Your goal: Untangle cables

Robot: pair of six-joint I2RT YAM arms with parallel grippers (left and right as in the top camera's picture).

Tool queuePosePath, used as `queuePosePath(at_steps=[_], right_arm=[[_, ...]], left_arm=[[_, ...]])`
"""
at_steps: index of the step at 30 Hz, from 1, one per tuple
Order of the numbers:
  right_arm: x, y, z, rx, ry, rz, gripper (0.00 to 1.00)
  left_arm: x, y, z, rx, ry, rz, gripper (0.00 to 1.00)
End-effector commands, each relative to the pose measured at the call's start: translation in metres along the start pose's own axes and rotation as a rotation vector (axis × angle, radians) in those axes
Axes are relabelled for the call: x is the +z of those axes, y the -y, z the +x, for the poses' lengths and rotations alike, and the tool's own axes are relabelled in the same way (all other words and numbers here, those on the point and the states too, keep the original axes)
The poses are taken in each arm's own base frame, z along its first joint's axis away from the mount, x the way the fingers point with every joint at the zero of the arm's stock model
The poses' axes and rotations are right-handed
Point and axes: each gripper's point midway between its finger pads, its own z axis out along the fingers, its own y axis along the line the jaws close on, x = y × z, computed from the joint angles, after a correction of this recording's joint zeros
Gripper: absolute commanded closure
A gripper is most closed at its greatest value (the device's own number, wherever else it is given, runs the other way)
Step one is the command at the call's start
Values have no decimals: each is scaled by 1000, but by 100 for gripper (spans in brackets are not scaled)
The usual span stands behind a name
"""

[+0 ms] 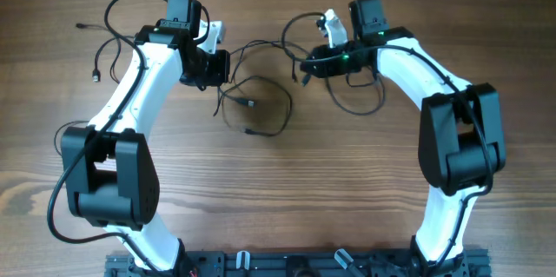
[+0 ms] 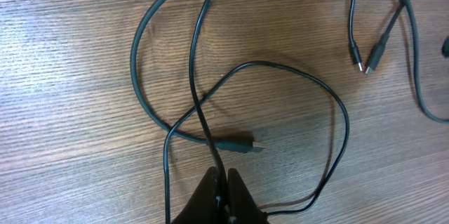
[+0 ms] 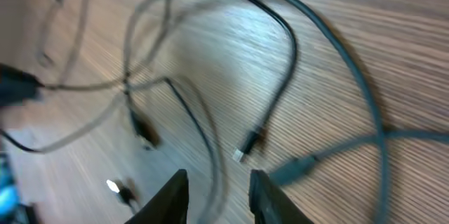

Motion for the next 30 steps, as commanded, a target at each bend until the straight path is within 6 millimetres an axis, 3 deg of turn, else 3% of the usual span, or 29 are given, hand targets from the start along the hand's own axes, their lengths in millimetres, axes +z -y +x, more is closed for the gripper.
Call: queuePosePath(at_steps=[1, 3, 6, 9, 13, 14, 15, 16, 18, 19, 21, 25, 28, 30], right_arm=[[-10, -25, -18, 41, 49, -71, 75], [-7, -13, -19, 102, 61, 17, 94], [-3, 11, -16, 227, 74, 166, 95], [11, 20, -12, 241, 73, 212, 96], [25, 49, -7, 334, 96, 330, 96], [27, 59, -3, 360, 99, 370, 96], [30, 75, 1, 381, 104, 431, 96], [32, 80, 3, 383, 104, 447, 96], [36, 91, 7, 386, 103, 481, 96], [40, 96, 12, 398, 95, 492, 96], [46, 103, 19, 422, 80, 501, 96], [54, 114, 28, 448, 68, 525, 96], [54, 115, 28, 465, 72, 529, 96], [54, 115, 28, 464, 73, 530, 96]], left_arm=[[7, 0, 5, 18, -22, 21, 96], [6, 3, 5, 18, -21, 32, 96], [-8, 18, -3, 27, 29, 101, 96], [-53, 36, -24, 23, 179, 136, 96], [-150, 65, -51, 115, 486, 164, 96], [-185, 72, -57, 148, 602, 156, 96], [-245, 77, -64, 184, 800, 107, 96], [-262, 78, -64, 190, 859, 91, 96], [-316, 82, -63, 202, 1034, 47, 96], [-353, 83, -59, 201, 1155, 14, 96], [-397, 77, -54, 169, 1305, -51, 96], [-444, 49, -49, 28, 1479, -217, 96], [-462, 29, -49, -77, 1556, -320, 94], [-465, 24, -50, -101, 1569, -343, 94]])
